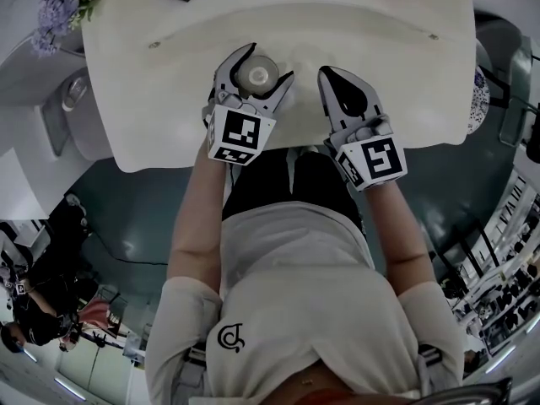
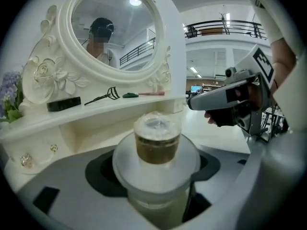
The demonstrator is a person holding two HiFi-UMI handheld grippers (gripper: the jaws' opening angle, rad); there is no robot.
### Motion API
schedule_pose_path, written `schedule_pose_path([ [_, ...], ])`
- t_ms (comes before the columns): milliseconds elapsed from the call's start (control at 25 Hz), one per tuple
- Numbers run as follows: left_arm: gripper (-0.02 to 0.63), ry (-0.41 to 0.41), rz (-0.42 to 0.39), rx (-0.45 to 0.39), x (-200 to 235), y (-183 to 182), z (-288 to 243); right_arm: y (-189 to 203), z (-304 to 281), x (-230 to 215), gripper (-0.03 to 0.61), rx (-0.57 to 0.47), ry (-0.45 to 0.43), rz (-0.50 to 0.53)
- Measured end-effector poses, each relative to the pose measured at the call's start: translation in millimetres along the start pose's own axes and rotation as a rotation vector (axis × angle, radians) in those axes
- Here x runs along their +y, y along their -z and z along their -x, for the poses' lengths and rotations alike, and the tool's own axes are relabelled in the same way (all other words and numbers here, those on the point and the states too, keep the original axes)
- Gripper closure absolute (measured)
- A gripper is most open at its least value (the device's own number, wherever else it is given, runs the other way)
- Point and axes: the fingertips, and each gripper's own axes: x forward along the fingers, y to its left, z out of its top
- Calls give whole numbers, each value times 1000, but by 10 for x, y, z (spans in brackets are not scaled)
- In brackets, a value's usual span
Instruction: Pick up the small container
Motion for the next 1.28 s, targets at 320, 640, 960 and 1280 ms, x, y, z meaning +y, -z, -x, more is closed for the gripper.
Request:
schedule_pose_path([
  [320, 264, -4, -3, -6, -12, 1, 72, -88, -22, 44, 572, -13, -7, 20],
  [640, 264, -16, -3, -85, -2, -407, 432, -342, 55, 135, 572, -57, -14, 53],
  [960, 264, -78, -42, -130, 69, -924, 922, -724, 204, 216, 572, -120, -7, 92],
  [1280, 264, -112, -67, -195, 133, -1420, 1469, -1182, 379, 448, 572, -215, -19, 142],
])
